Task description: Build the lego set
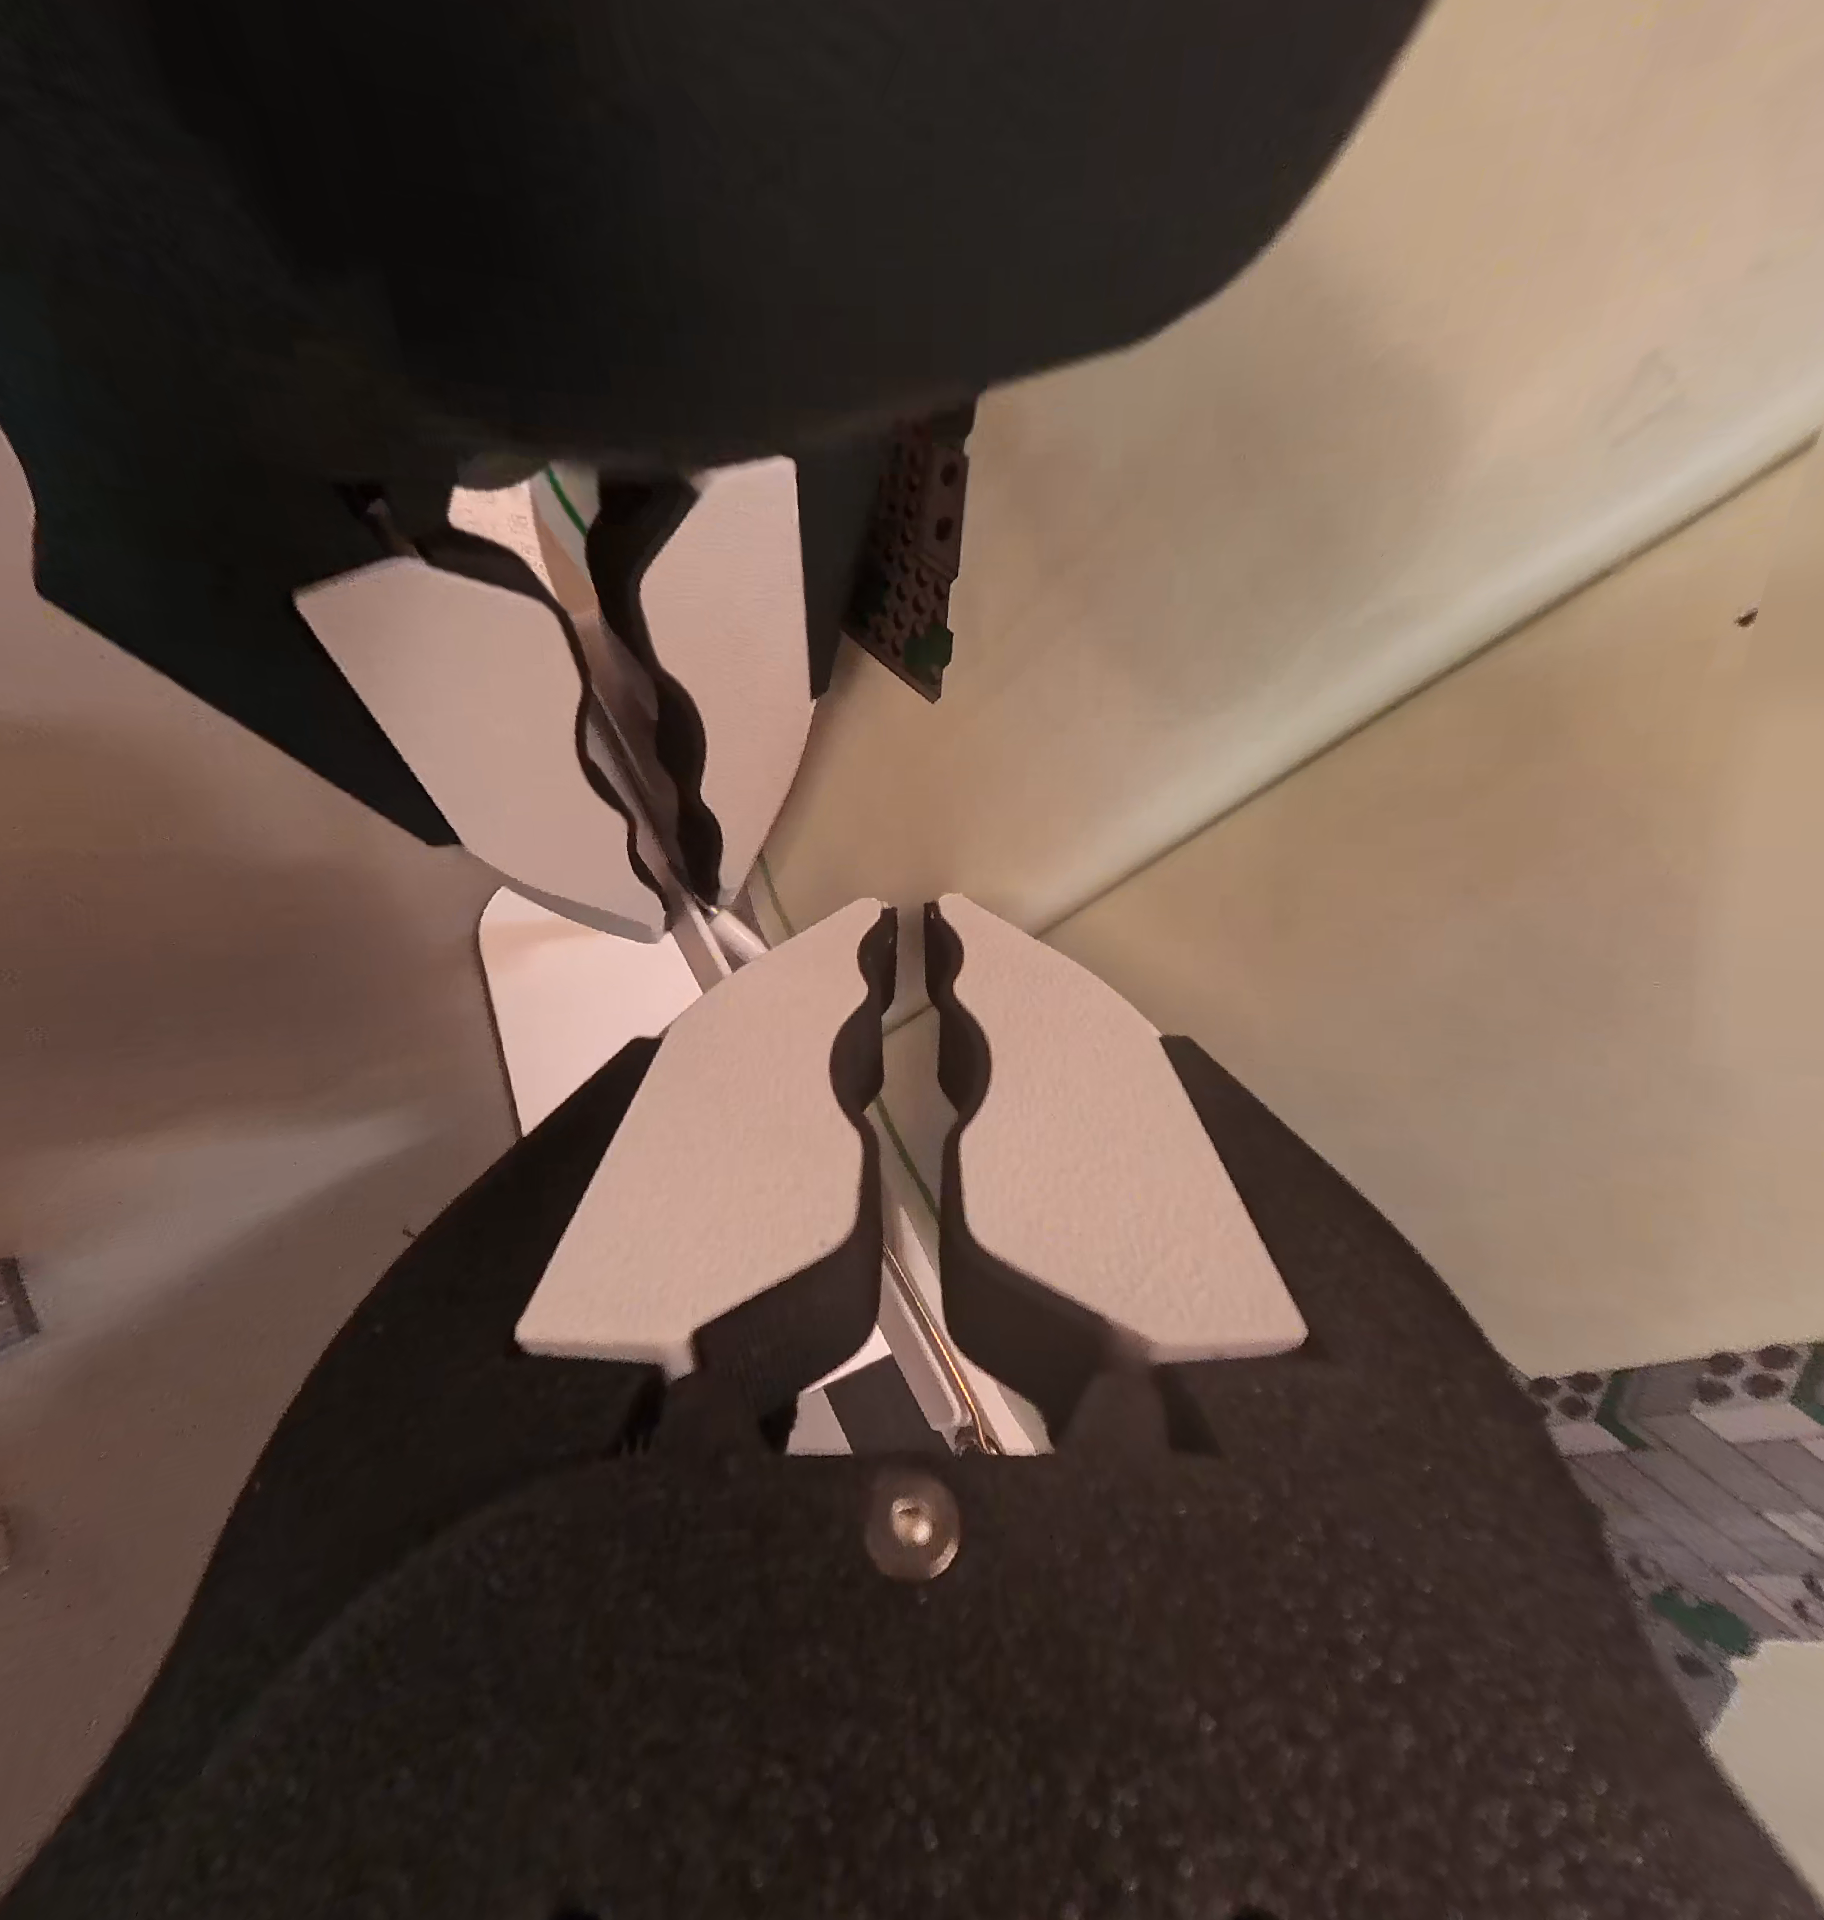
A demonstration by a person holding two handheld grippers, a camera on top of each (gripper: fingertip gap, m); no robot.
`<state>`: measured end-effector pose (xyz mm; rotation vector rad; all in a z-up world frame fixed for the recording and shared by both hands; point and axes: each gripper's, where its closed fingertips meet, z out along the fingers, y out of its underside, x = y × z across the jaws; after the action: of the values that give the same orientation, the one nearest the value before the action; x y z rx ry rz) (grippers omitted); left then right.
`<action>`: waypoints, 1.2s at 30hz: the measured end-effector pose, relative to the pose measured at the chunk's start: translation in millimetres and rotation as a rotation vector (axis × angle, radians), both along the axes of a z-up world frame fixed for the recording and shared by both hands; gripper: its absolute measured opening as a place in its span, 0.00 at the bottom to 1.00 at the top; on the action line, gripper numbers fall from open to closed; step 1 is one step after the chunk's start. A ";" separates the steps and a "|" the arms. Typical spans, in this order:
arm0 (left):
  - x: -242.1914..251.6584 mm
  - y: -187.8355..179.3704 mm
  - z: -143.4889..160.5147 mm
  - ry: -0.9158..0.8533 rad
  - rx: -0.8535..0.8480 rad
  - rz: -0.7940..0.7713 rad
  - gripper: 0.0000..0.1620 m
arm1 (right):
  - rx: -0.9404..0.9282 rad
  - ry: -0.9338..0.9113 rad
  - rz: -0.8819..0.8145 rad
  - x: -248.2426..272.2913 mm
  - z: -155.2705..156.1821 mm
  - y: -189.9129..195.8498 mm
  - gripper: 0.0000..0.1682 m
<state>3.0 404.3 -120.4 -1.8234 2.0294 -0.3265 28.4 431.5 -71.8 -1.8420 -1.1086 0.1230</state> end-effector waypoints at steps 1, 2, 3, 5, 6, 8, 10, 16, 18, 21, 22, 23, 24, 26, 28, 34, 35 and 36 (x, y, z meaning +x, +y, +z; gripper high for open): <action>0.0 -0.4 0.4 -0.006 -0.017 0.001 0.04 | -0.001 0.000 0.000 0.2 -0.4 0.1 0.03; 0.0 -0.7 0.7 -0.013 -0.033 0.004 0.04 | 0.000 0.000 0.000 0.3 -0.5 0.1 0.03; 0.1 -0.9 1.1 -0.020 -0.047 0.007 0.04 | 0.001 0.000 0.001 0.2 -0.6 0.0 0.03; 0.4 -1.1 2.6 -0.036 -0.071 0.012 0.04 | 0.002 -0.005 0.004 0.5 -1.3 -0.3 0.03; 0.6 -0.9 3.5 -0.045 -0.082 0.015 0.04 | 0.002 -0.007 0.004 0.9 -1.8 -0.3 0.03; 0.9 -0.9 5.8 -0.069 -0.102 0.019 0.02 | 0.001 -0.008 0.002 2.0 -2.6 -0.2 0.03; 0.7 -0.8 6.6 -0.080 -0.123 0.030 0.02 | -0.001 -0.007 0.003 2.7 -3.1 -0.4 0.03; -0.1 -1.0 7.8 -0.089 -0.146 0.052 0.01 | 0.007 -0.024 -0.004 4.4 -4.3 0.5 0.01; -0.3 -1.3 7.7 -0.083 -0.146 0.052 0.01 | 0.025 -0.045 -0.016 5.2 -4.6 2.0 0.00; -0.1 0.2 8.4 -0.080 -0.126 0.048 0.01 | 0.031 -0.055 -0.048 5.6 -5.0 4.0 0.00; -0.2 -0.1 8.3 -0.080 -0.126 0.047 0.01 | 0.030 -0.058 -0.059 5.7 -5.1 4.3 0.00; -0.5 -0.4 8.1 -0.082 -0.131 0.046 0.01 | 0.030 -0.065 -0.066 5.7 -5.3 4.2 0.00; -0.6 -0.5 8.2 -0.084 -0.136 0.047 0.01 | 0.033 -0.074 -0.070 5.6 -5.5 3.9 0.00; -0.7 -0.3 8.3 -0.084 -0.143 0.052 0.01 | 0.045 -0.093 -0.082 5.9 -5.9 4.2 0.00; -1.2 -0.4 8.2 -0.071 -0.162 0.064 0.01 | 0.044 -0.103 -0.094 6.0 -6.2 4.3 0.00; -0.8 1.3 9.3 -0.066 -0.210 0.092 0.01 | 0.010 -0.092 -0.146 6.8 -6.8 6.9 0.00; -0.7 1.7 9.7 -0.075 -0.216 0.095 0.01 | 0.015 -0.092 -0.155 6.8 -6.8 7.5 0.00; -0.6 1.9 9.9 -0.085 -0.224 0.098 0.01 | 0.027 -0.098 -0.160 6.7 -6.9 8.0 0.00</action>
<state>2.4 406.3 -110.6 -1.9956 1.9029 -0.6133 35.1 439.5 -78.7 -1.9218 -1.0189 -0.0753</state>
